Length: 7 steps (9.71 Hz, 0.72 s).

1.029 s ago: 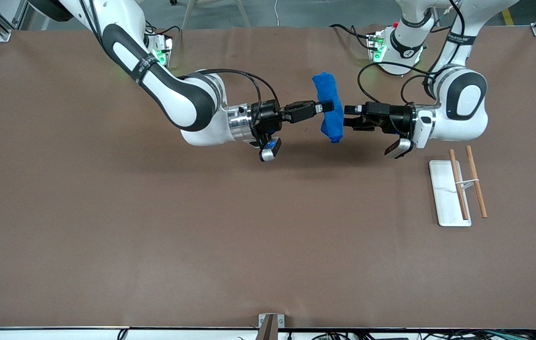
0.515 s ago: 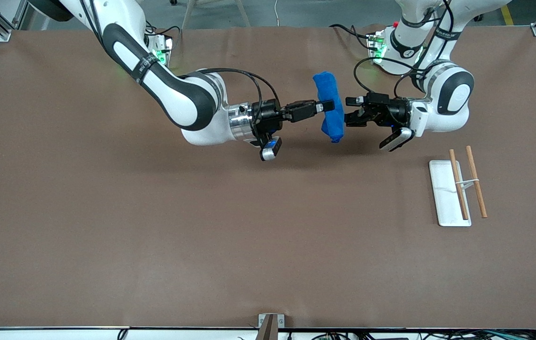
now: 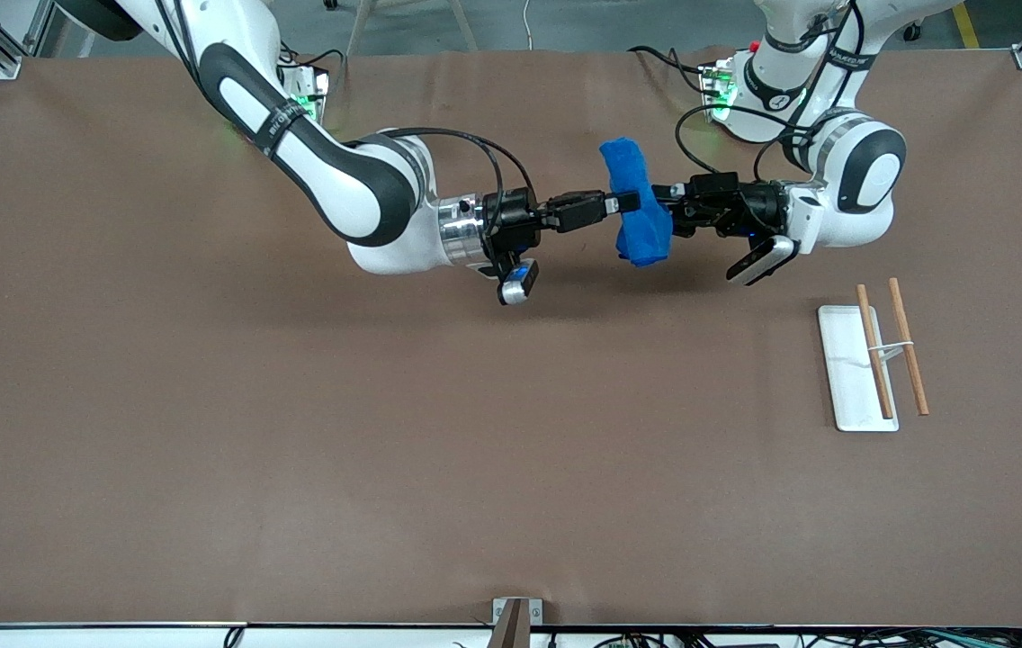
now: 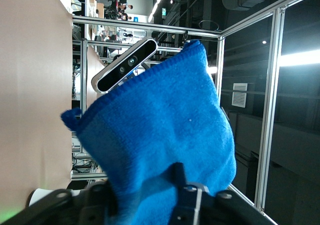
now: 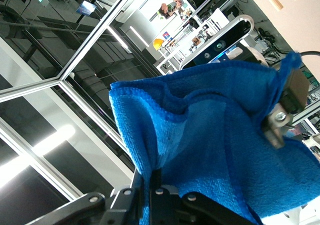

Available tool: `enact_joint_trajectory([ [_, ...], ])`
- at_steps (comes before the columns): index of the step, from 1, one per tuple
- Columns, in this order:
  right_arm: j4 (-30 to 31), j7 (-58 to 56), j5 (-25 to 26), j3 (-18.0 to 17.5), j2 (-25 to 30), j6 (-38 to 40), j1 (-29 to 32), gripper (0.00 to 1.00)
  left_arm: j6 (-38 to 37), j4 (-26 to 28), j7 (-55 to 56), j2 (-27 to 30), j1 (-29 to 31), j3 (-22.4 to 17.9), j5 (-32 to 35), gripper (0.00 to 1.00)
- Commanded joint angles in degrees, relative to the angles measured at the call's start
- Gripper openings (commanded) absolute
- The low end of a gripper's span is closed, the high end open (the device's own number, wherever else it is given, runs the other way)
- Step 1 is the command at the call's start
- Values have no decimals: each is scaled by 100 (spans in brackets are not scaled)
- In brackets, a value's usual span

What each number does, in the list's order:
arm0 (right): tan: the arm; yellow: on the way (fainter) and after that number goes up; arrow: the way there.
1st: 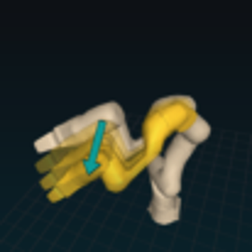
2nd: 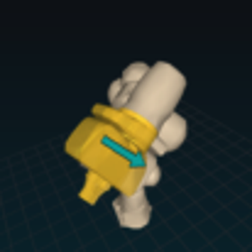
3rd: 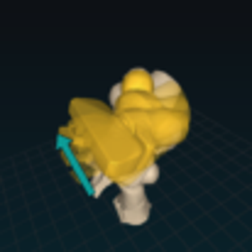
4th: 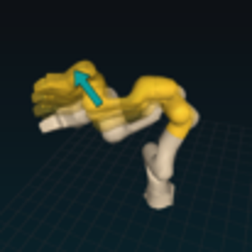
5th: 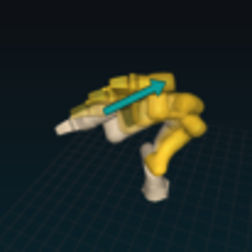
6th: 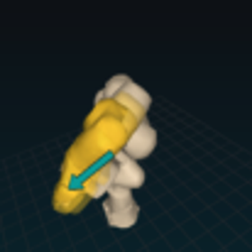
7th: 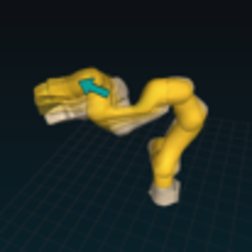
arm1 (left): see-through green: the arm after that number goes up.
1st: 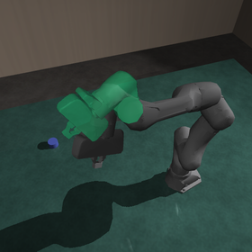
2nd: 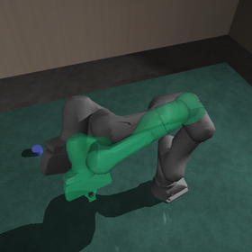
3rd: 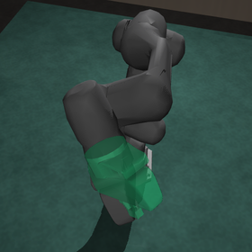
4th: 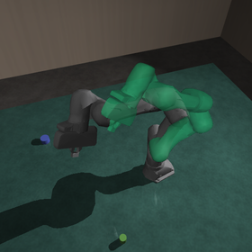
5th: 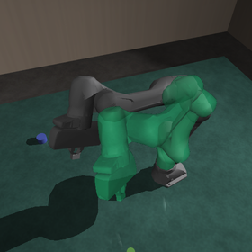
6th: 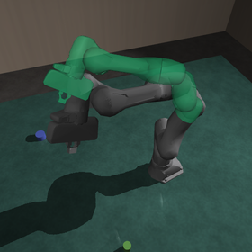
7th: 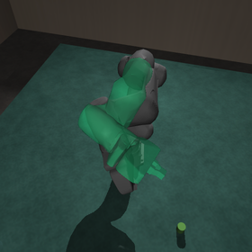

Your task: Right arm passes towel to left arm to hang

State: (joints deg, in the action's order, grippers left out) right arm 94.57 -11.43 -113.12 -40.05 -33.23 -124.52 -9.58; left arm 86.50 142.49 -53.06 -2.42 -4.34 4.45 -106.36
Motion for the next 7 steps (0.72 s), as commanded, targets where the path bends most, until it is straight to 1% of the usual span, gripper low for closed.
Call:
enact_joint_trajectory([
  [1,-79,-79,-184,-38,-17,-72,-26,1,60,200,-178,13,39,30,1,9],
  [4,-79,-79,-184,-38,-17,-72,-26,2,86,42,137,-4,240,3,729,4],
  [6,-79,-79,-175,-38,-8,-81,-18,2,113,-238,567,-66,241,-49,1194,1],
  [7,-71,-79,-114,-38,10,-203,-9,10,148,-353,830,-66,232,-145,1388,1],
])
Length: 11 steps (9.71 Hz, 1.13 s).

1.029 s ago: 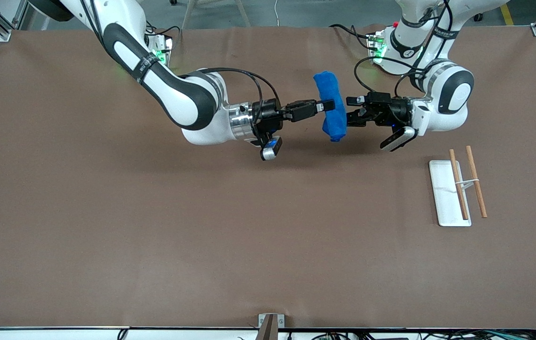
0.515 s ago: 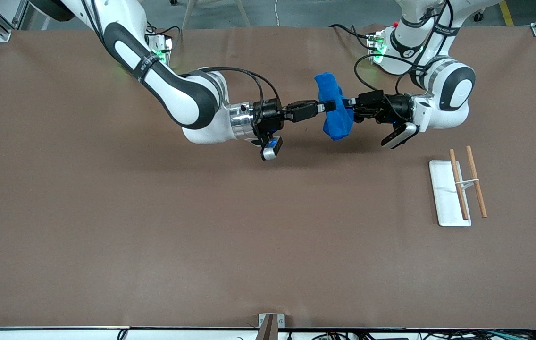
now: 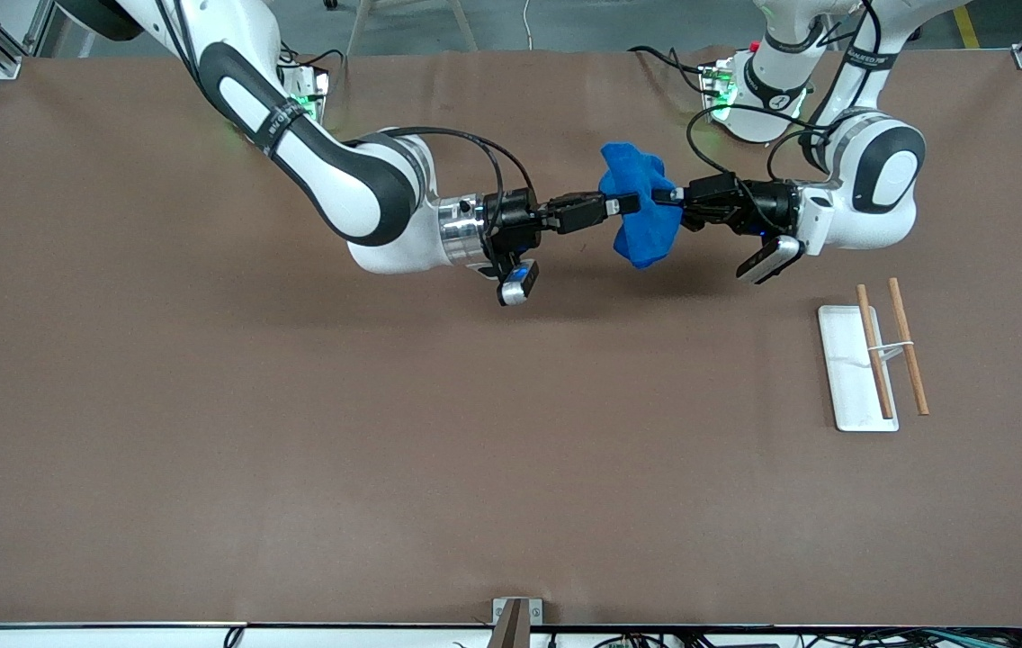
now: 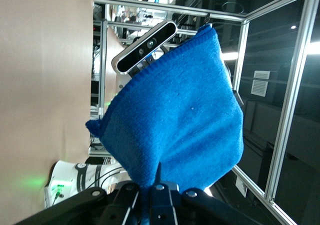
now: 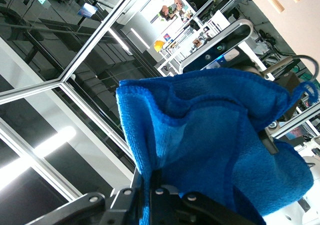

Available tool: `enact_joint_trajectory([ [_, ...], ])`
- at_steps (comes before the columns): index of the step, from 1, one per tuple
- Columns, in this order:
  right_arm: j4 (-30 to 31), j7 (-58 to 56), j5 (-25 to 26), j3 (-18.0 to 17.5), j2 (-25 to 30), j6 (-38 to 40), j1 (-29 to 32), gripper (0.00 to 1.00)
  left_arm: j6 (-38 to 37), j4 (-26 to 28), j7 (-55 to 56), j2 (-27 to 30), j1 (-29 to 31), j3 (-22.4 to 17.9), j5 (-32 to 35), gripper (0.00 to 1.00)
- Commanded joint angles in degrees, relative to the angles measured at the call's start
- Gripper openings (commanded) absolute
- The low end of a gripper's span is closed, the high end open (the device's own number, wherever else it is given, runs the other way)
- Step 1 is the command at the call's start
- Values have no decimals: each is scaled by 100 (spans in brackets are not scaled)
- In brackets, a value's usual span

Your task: Right arm passes towel to left arm to hang

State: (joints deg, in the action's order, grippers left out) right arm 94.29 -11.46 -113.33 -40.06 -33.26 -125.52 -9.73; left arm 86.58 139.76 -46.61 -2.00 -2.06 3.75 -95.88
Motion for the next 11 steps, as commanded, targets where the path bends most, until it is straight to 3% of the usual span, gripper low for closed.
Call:
enact_joint_trajectory([
  [1,80,-84,37,-29,221,-775,41,58,218,-220,579,-90,4,-120,498,0],
  [2,124,-67,465,-28,432,-1295,84,100,236,-500,992,-107,4,-207,952,0],
  [3,221,-67,913,-11,478,-1317,241,100,263,-764,1361,-125,-5,-260,1340,0],
  [4,309,-50,1683,24,513,-1309,478,100,271,-1036,1713,-151,-5,-322,1648,0],
  [5,336,11,2822,207,479,-1230,698,100,272,-1369,2021,-247,-23,-435,2130,0],
  [8,283,598,5671,1707,540,-319,683,100,272,-2302,2822,-397,-40,-664,3553,0],
  [11,431,1537,8185,2561,1135,-272,665,100,254,-3286,3412,-485,-75,-1086,5618,0],
])
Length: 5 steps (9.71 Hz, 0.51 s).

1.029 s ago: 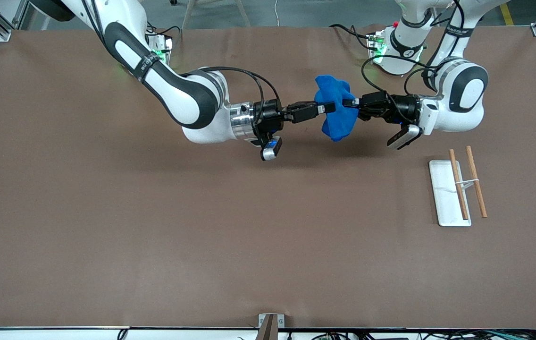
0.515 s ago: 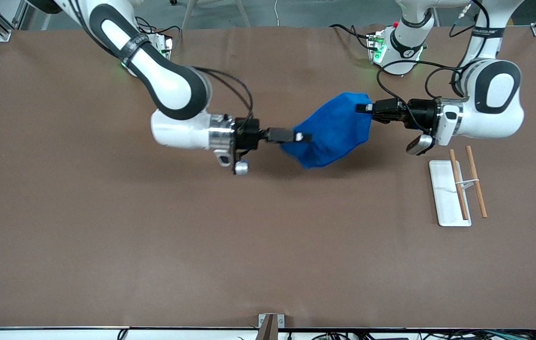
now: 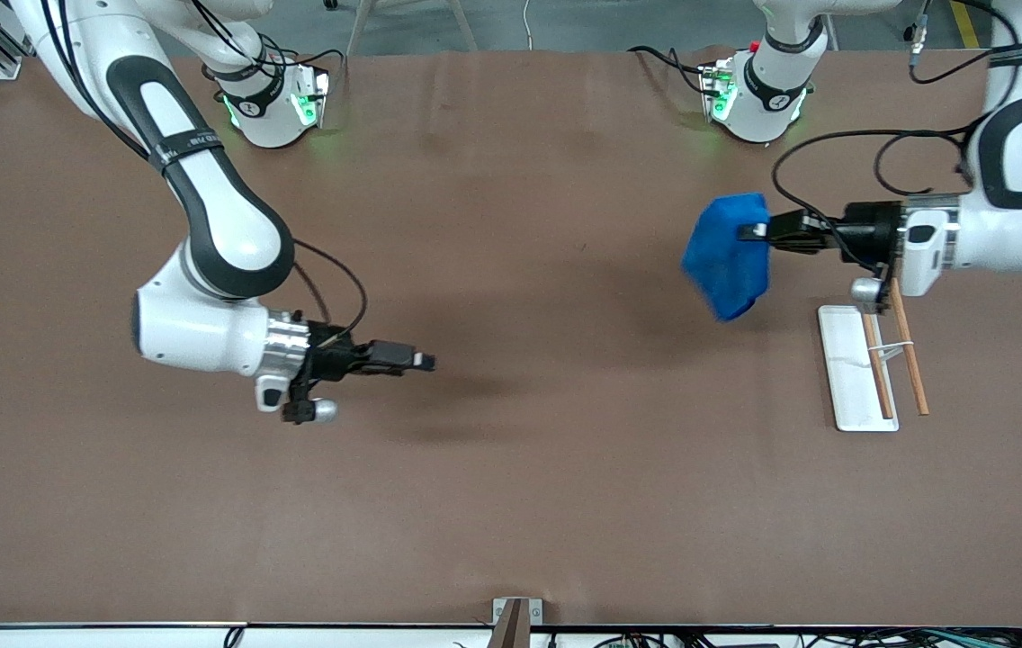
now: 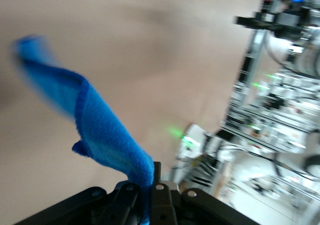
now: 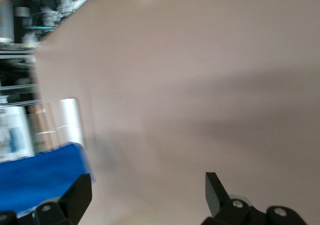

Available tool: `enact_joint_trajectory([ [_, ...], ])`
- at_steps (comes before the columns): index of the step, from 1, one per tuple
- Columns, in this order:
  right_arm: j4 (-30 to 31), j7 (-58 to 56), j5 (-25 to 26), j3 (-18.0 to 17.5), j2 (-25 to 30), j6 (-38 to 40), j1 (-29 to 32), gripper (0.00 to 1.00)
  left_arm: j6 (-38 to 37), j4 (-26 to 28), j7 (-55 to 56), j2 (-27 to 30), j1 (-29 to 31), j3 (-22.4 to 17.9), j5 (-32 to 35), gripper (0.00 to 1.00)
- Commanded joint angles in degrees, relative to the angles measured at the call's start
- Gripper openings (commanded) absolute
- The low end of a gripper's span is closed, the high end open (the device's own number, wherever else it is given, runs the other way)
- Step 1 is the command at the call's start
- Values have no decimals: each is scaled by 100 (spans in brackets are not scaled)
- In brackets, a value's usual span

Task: Right arm passes towel to left arm to hang
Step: 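Carry the towel to the dowel stand while the right gripper withdraws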

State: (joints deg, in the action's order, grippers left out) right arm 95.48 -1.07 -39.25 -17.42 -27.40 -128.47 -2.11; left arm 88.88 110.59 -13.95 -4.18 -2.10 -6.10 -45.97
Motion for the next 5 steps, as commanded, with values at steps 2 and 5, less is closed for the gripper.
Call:
enact_joint_trajectory([
  [2,348,915,2294,896,892,486,-53,100,33,-590,95,-303,-80,-303,1761,0],
  [5,103,828,3743,1811,1595,1171,44,100,15,-810,-729,-469,-27,-488,3063,0],
])
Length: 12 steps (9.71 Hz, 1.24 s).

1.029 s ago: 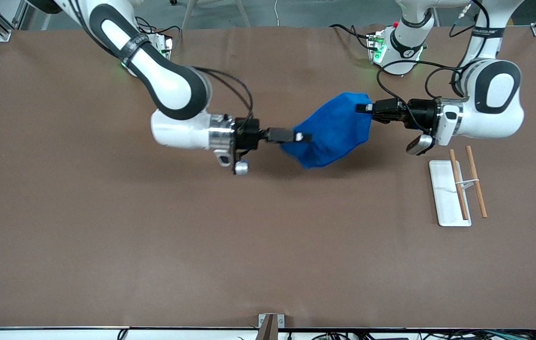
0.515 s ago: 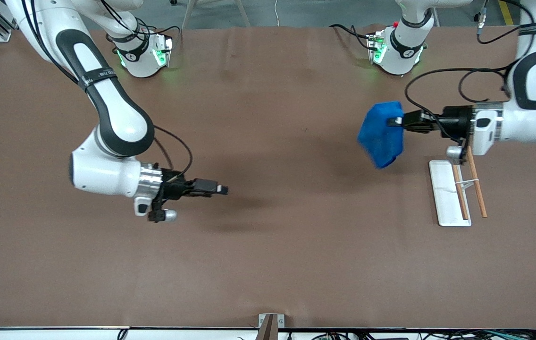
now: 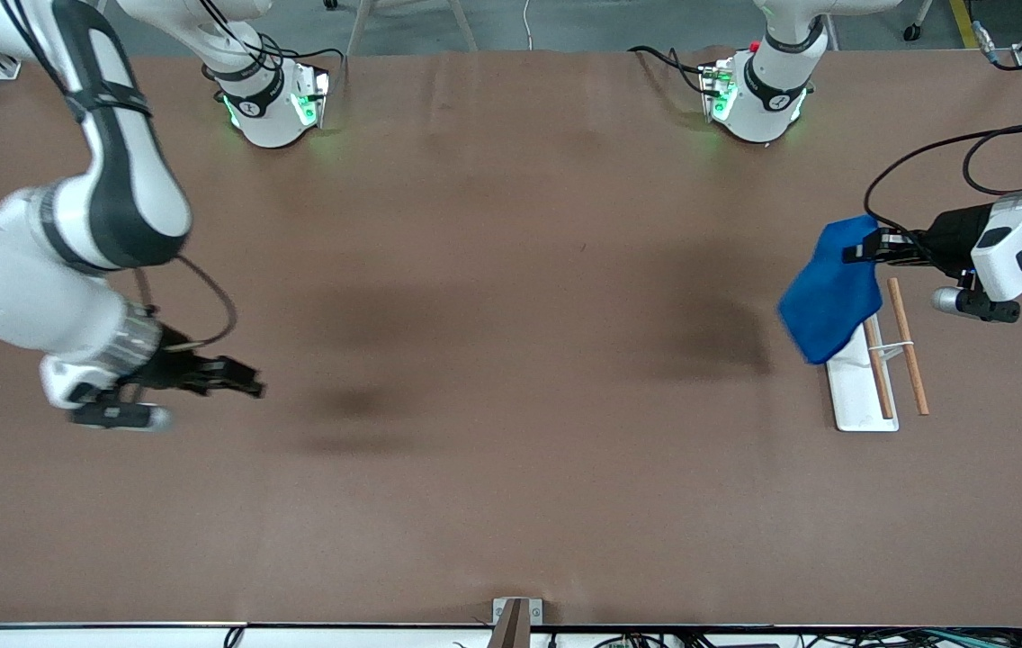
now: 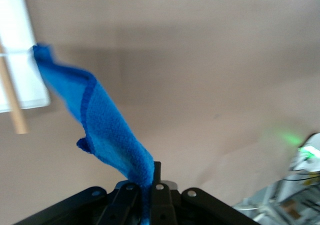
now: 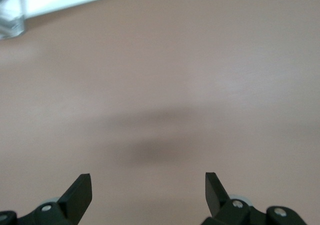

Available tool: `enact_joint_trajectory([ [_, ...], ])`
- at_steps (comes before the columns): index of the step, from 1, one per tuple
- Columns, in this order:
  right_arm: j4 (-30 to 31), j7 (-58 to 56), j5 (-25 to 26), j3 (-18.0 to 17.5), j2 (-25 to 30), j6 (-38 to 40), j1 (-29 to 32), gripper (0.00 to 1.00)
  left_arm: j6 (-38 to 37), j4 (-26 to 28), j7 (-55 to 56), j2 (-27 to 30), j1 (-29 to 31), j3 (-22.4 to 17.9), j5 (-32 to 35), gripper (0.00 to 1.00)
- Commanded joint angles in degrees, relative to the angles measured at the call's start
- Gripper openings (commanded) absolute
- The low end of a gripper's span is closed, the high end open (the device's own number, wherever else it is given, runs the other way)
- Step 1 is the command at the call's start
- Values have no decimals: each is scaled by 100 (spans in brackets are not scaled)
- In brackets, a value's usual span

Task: Right arm passes towel to left arm to hang
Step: 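Carry the towel to the dowel stand while the right gripper withdraws, then drape the towel over the wooden dowels with the left gripper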

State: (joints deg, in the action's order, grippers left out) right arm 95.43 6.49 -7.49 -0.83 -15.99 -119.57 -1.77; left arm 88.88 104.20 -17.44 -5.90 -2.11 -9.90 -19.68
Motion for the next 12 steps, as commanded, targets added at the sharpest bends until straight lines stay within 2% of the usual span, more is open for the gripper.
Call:
enact_joint_trajectory([
  [1,-41,72,791,232,709,781,36,100,32,-207,-549,-324,0,-179,708,0],
  [4,-251,72,811,601,1588,2205,80,100,33,-601,-1707,-815,27,-618,886,0],
  [5,-714,-76,811,680,1617,2697,237,100,33,-690,-1980,-903,27,-714,1087,0],
  [6,-884,-600,759,829,1652,3111,308,100,41,-725,-2270,-1052,18,-715,1332,0],
  [8,-895,-772,819,804,1758,3019,309,100,41,-1032,-2553,-1439,27,-829,1527,0],
  [9,-973,-833,785,786,1740,3027,405,100,59,-1268,-2554,-1684,27,-1056,1502,0],
  [12,-1018,-824,811,768,1740,3027,318,100,383,-1454,-2431,-2160,27,-1330,1511,1],
])
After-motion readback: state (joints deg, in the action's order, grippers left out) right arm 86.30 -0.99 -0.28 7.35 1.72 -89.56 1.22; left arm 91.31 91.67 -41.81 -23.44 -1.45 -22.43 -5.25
